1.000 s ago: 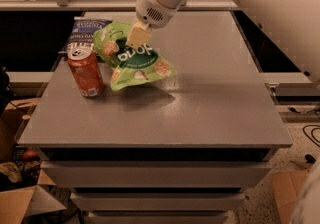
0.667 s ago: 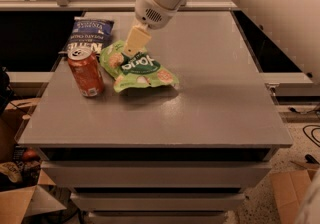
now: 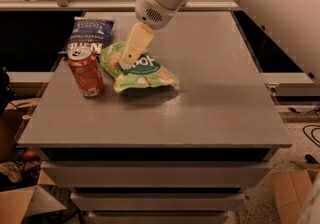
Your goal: Move green rice chip bag near coke can
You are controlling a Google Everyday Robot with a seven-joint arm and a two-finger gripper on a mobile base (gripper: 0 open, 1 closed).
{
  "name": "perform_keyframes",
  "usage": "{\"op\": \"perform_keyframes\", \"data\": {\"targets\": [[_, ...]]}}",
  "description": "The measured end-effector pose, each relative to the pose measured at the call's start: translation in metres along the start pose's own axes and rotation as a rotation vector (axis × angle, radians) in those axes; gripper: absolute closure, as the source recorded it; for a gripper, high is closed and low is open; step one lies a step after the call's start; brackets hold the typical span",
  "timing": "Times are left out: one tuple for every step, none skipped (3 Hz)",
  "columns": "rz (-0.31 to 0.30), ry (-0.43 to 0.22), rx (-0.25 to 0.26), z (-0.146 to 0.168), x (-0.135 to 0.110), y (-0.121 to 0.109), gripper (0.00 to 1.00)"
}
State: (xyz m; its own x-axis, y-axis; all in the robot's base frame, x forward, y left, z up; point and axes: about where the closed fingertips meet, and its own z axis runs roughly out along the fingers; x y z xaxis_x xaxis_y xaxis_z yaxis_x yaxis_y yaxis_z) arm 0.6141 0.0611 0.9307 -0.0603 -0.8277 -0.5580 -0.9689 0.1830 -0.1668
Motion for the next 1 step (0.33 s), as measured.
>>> {"op": "perform_keyframes", "data": {"targets": [[-0.022, -0.011, -0.033, 0.0004, -0.0039, 0.0016, 0.0]]}}
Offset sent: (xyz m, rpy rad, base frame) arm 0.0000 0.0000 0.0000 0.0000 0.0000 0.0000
